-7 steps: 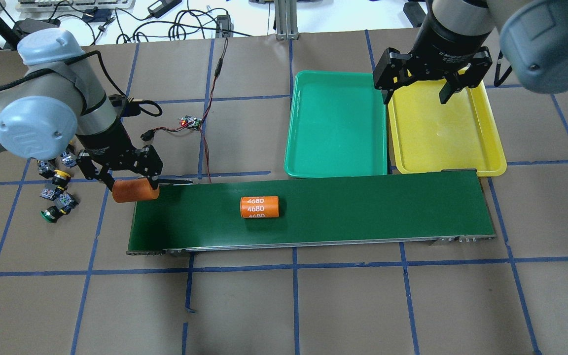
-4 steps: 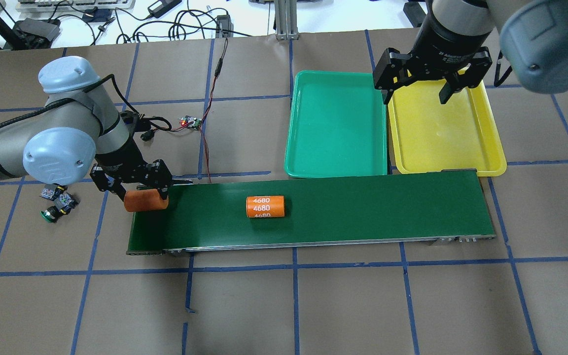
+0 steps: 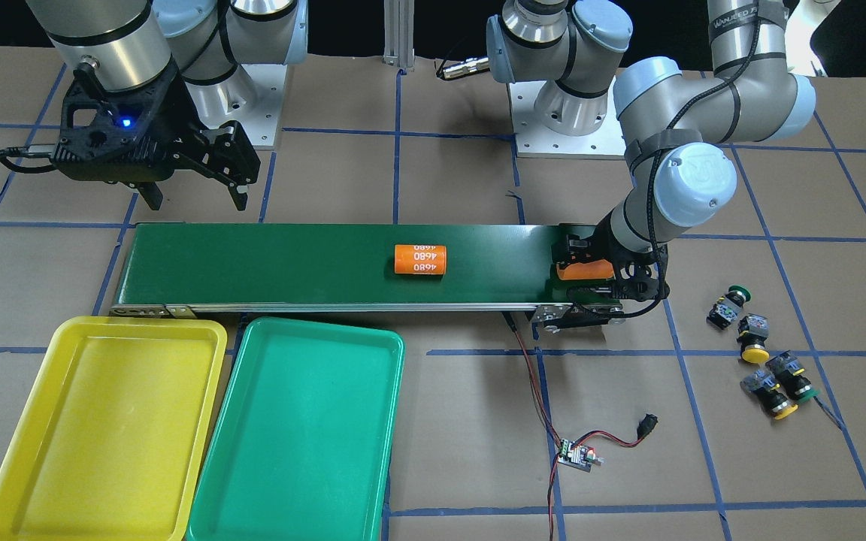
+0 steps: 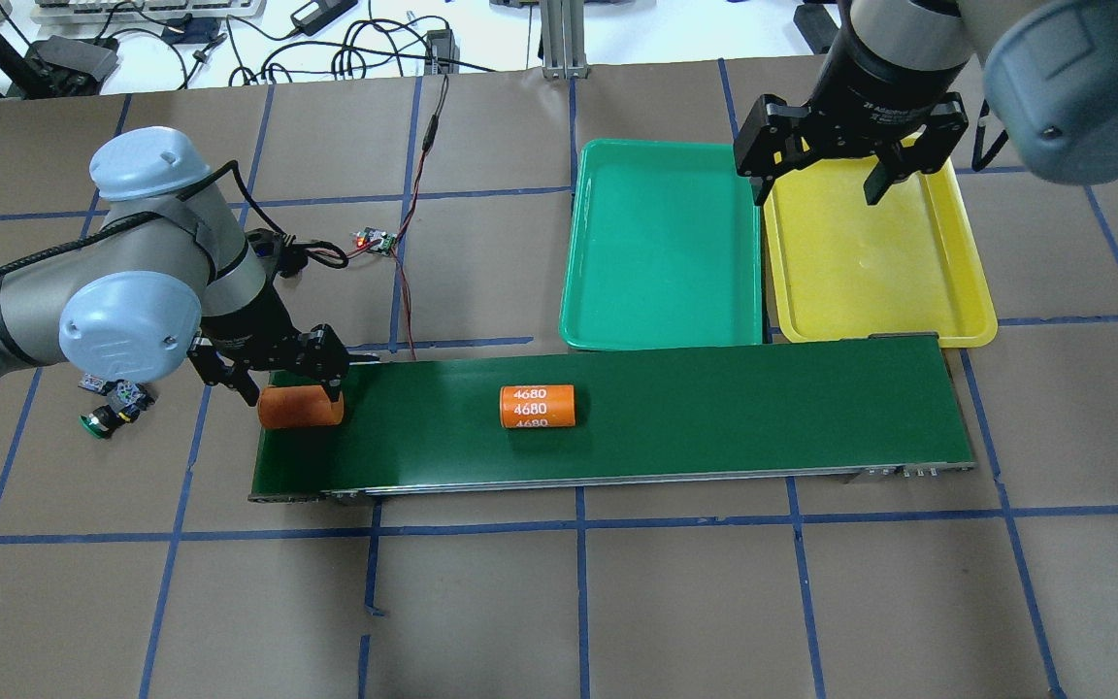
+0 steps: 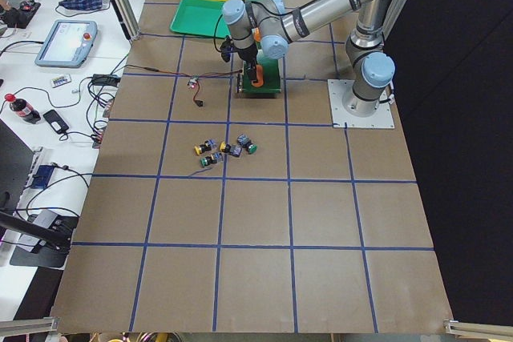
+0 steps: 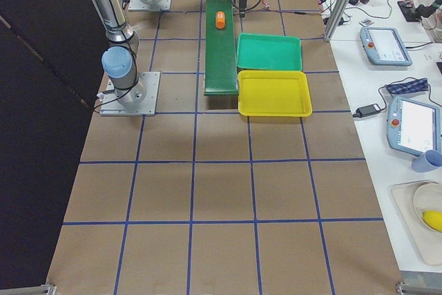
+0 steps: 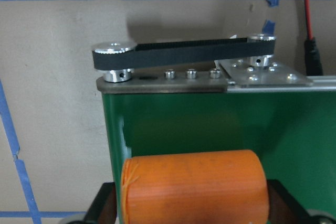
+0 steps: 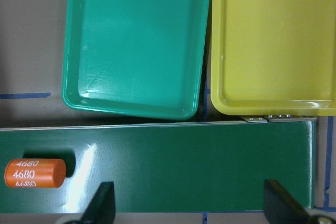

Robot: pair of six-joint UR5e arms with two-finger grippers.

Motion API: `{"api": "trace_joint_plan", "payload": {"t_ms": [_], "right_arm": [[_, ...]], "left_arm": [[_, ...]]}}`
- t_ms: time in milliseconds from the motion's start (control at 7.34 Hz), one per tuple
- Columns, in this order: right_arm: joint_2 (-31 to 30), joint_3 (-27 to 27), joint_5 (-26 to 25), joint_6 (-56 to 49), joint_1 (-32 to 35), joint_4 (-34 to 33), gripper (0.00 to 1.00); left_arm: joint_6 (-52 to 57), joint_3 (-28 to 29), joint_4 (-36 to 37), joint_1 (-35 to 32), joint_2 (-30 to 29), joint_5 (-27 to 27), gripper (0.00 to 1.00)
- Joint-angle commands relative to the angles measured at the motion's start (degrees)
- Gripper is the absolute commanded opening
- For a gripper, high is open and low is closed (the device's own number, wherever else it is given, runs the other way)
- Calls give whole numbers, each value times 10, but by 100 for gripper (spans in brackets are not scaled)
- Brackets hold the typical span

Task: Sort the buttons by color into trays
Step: 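Place the second orange cell on the conveyor belt and open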

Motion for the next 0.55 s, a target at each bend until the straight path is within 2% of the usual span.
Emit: {"api": "trace_joint_plan", "payload": {"t_ms": [0, 136, 409], "right_arm": [[0, 0, 0, 0, 1, 0, 100], [0, 0, 0, 0, 1, 0, 100], [0, 0, 0, 0, 1, -1, 100]], "left_arm": [[-3, 25, -13, -2, 30, -16, 100], [-3, 68, -44, 12, 38, -11, 100], [15, 116, -41, 87, 9, 15, 100]]}}
